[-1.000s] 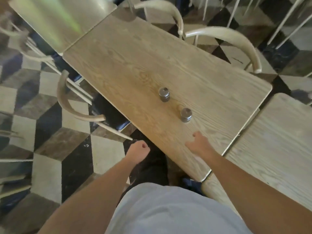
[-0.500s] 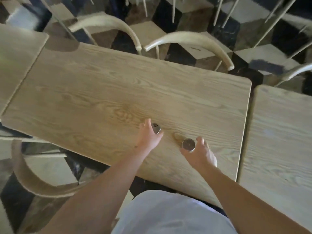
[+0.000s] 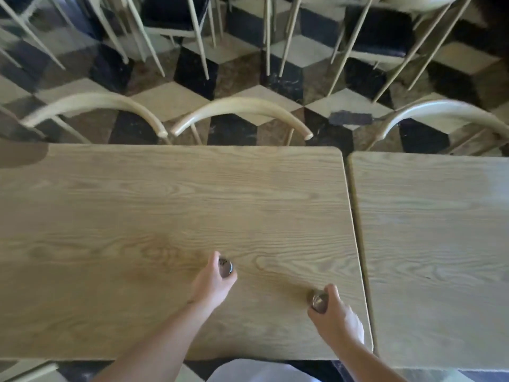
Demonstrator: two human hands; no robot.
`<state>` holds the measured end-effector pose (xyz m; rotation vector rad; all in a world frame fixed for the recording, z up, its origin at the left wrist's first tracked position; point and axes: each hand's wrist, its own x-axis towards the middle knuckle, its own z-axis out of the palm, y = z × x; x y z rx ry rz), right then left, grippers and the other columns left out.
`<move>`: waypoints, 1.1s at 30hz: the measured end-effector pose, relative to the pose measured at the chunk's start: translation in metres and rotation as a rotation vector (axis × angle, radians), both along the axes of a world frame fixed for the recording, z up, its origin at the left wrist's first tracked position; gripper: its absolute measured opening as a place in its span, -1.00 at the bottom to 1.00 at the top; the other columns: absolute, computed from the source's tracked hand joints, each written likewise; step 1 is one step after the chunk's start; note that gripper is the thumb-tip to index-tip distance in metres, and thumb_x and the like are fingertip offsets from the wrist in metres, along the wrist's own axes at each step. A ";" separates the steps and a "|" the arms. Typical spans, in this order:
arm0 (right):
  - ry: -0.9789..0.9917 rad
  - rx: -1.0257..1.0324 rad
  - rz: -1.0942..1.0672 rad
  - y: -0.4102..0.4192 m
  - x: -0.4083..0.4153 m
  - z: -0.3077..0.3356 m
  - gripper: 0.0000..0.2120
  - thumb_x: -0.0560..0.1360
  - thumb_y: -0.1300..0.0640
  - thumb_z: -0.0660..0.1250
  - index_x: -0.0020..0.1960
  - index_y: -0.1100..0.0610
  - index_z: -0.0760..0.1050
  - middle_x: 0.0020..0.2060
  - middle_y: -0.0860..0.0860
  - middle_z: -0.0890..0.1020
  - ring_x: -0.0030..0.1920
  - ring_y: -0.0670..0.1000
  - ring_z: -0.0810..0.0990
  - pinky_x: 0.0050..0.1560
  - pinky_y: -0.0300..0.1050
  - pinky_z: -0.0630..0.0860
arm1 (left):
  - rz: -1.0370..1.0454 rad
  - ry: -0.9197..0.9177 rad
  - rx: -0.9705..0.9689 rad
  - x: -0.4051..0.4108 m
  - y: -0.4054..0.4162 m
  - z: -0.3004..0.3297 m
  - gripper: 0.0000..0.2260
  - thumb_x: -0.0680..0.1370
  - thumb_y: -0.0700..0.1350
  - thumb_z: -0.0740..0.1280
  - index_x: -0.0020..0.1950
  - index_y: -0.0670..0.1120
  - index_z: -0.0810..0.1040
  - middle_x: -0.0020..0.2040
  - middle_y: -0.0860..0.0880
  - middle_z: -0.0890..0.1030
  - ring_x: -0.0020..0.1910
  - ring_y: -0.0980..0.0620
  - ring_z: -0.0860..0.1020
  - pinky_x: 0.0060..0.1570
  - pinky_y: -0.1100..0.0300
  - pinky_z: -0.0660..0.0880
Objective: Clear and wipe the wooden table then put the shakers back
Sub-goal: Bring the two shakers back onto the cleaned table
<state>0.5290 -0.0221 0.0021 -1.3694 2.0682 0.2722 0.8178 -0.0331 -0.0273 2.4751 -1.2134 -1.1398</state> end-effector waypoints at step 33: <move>-0.182 -0.740 -0.767 0.261 -0.395 0.067 -0.63 0.35 -0.06 0.48 0.09 -0.22 0.44 -0.04 -0.26 0.62 -0.07 -0.12 0.59 -0.10 -0.11 0.57 | -0.875 0.047 -0.501 -0.519 0.124 0.120 -0.69 0.33 0.23 0.48 -0.11 0.09 0.49 -0.17 0.10 0.51 -0.15 -0.05 0.55 -0.19 0.13 0.42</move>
